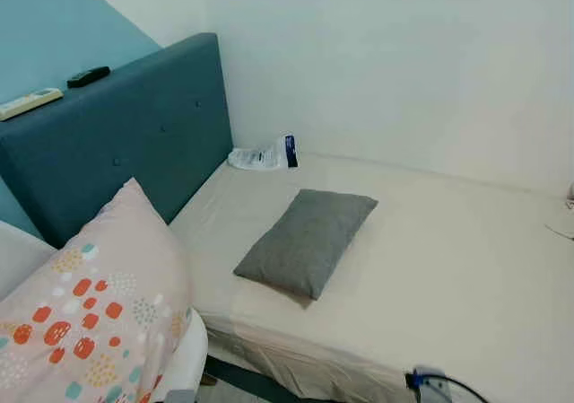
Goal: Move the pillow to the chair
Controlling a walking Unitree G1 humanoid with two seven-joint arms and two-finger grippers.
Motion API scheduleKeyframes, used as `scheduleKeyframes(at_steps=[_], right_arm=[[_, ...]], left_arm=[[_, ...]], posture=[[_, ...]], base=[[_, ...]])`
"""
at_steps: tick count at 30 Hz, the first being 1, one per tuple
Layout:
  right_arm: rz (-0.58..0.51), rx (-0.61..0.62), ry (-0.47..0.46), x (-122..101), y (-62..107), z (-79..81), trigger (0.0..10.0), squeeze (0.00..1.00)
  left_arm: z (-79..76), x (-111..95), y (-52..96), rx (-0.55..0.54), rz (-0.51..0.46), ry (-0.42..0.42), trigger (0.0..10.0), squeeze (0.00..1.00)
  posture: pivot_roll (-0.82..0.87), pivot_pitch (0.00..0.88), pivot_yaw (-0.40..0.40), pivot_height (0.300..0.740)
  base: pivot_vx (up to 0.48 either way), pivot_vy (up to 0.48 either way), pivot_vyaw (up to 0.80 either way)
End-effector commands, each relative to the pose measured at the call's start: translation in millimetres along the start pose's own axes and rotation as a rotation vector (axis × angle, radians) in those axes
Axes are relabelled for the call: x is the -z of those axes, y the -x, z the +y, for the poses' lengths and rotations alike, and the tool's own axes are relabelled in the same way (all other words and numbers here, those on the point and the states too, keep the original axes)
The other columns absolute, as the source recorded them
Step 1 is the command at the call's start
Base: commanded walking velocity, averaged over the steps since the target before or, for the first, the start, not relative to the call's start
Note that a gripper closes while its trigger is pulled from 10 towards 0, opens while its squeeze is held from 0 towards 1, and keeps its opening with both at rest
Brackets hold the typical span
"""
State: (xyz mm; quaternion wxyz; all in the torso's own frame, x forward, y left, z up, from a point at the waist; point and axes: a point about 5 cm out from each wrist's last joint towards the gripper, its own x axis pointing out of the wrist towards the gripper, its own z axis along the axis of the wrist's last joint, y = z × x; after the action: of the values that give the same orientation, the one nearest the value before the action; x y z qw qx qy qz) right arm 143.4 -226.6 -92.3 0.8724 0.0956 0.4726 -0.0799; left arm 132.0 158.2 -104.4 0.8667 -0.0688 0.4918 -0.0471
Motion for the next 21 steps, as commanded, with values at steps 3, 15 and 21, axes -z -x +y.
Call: scheduleKeyframes(at_steps=[3, 15, 21], right_arm=[[0.011, 0.002, -0.032, 0.8, -0.5, 1.1, 10.0, 0.0], [0.006, 0.015, 0.111, -28.3, -6.2, 2.7, 10.0, 0.0], [0.012, -0.007, 0.179, -33.6, -8.3, 10.1, 10.0, 0.0]], left_arm=[[-1.5, 5.5, 0.5, 0.019, 0.034, 0.008, 10.0, 0.0], [-20.5, -31.2, -10.7, 0.073, -0.019, -0.014, 10.0, 0.0], [-27.5, -20.5, -10.3, 0.09, 0.021, -0.047, 10.0, 0.0]], posture=[[-0.01, 0.0, -0.01, 0.74], [-0.02, 0.0, -0.048, 0.74], [-0.04, 0.0, -0.045, 0.74]], base=[[0.0, 0.0, 0.0], [0.0, 0.0, 0.0], [0.0, 0.0, 0.0]])
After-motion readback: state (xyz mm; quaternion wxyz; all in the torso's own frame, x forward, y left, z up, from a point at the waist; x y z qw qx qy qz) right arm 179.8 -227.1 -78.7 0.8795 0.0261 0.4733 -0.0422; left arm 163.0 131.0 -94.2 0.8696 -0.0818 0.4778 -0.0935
